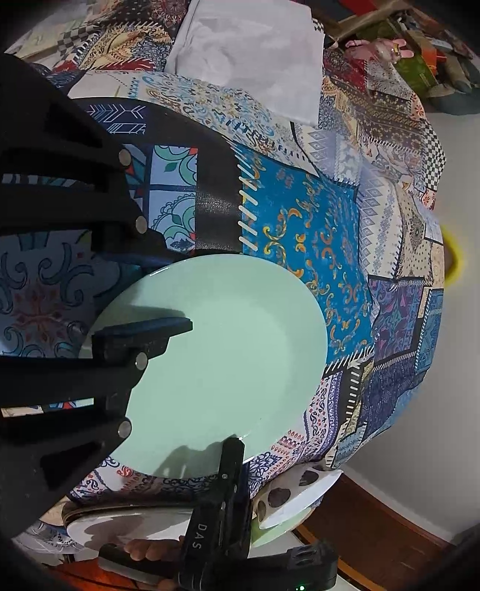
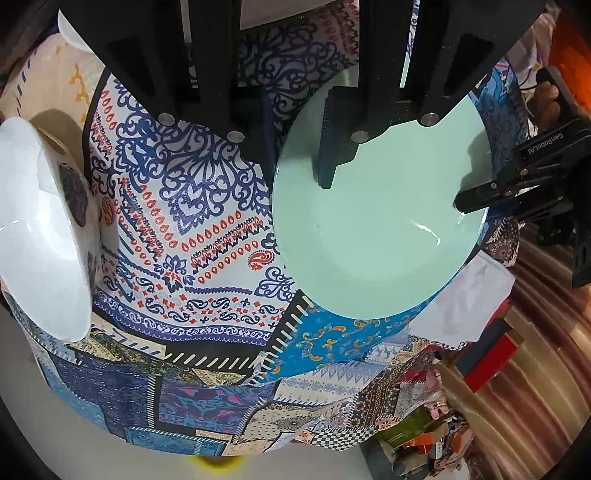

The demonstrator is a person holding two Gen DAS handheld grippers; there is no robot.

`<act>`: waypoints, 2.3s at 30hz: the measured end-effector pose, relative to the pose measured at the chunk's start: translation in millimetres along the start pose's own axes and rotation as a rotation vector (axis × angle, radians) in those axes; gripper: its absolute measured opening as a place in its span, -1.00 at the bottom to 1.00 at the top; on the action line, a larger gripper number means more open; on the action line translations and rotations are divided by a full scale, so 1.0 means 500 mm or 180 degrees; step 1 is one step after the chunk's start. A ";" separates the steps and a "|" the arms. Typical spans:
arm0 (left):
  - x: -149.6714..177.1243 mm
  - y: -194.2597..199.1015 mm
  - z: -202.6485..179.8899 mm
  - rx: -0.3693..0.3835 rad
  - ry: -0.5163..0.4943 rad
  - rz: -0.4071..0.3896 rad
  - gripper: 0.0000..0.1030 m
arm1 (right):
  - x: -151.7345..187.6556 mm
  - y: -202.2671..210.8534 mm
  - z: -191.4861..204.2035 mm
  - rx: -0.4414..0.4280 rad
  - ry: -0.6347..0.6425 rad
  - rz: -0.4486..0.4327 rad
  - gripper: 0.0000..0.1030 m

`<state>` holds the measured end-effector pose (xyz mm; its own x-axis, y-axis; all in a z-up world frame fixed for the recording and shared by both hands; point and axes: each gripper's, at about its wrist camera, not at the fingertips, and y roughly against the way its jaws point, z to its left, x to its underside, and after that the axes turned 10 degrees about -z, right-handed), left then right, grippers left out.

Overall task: Organize plates and bowls
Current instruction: 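Lift the mint-green plate with both tools and carry it over the white plate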

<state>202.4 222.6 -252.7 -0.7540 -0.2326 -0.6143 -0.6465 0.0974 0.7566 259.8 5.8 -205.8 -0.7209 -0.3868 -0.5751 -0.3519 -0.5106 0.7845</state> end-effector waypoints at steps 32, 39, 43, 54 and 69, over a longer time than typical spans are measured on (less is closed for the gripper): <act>-0.008 0.190 -0.177 0.0230 -0.0250 -0.0411 -0.52 | 0.055 0.270 -0.016 0.0247 -0.0136 -0.0708 -0.63; 0.008 0.209 -0.226 0.0278 -0.0343 -0.0408 -0.52 | 0.087 0.307 -0.035 0.0290 -0.0214 -0.0781 -0.63; 0.017 0.212 -0.253 0.0310 -0.0387 -0.0389 -0.52 | 0.106 0.326 -0.053 0.0312 -0.0285 -0.0811 -0.63; 0.045 0.188 -0.316 0.0404 -0.0471 -0.0248 -0.52 | 0.158 0.352 -0.098 0.0361 -0.0489 -0.0807 -0.63; 0.083 0.118 -0.377 0.0495 -0.0581 0.0019 -0.52 | 0.225 0.343 -0.158 0.0408 -0.0783 -0.0683 -0.63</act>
<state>155.1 36.3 -191.3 -0.7573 -0.0542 -0.6508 -0.6414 0.2495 0.7255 165.7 -185.7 -154.2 -0.7393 -0.0765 -0.6691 -0.5717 -0.4537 0.6836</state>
